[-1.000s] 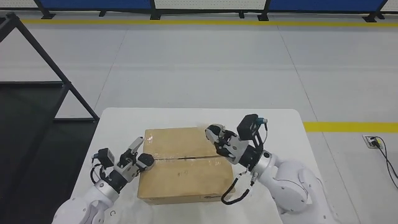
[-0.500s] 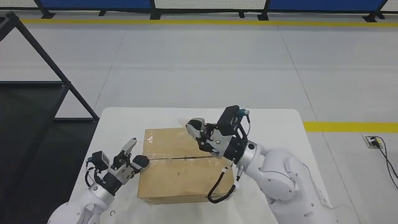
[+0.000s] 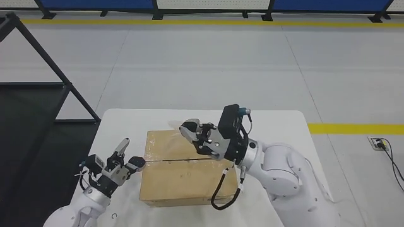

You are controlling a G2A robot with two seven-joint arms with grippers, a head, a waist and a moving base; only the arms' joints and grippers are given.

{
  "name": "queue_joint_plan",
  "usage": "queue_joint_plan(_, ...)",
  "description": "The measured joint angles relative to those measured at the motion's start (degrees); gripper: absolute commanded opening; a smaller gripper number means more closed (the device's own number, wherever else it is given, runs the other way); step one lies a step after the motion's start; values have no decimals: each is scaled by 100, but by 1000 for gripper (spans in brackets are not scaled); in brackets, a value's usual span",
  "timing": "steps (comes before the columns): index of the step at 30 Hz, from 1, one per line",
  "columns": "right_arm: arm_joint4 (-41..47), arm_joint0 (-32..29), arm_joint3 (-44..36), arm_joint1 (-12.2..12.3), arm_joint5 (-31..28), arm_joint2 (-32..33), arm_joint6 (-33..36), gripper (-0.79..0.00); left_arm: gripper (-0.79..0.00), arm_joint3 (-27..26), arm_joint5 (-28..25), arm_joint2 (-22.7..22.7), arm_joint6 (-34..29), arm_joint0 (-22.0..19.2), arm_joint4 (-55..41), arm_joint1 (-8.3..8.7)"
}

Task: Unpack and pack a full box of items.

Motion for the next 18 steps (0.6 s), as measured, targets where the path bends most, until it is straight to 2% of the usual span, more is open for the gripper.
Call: queue_joint_plan(18, 372, 462, 148, -35, -356, -281, 67, -785, 0, -19, -57, -105, 25, 80, -148, 7)
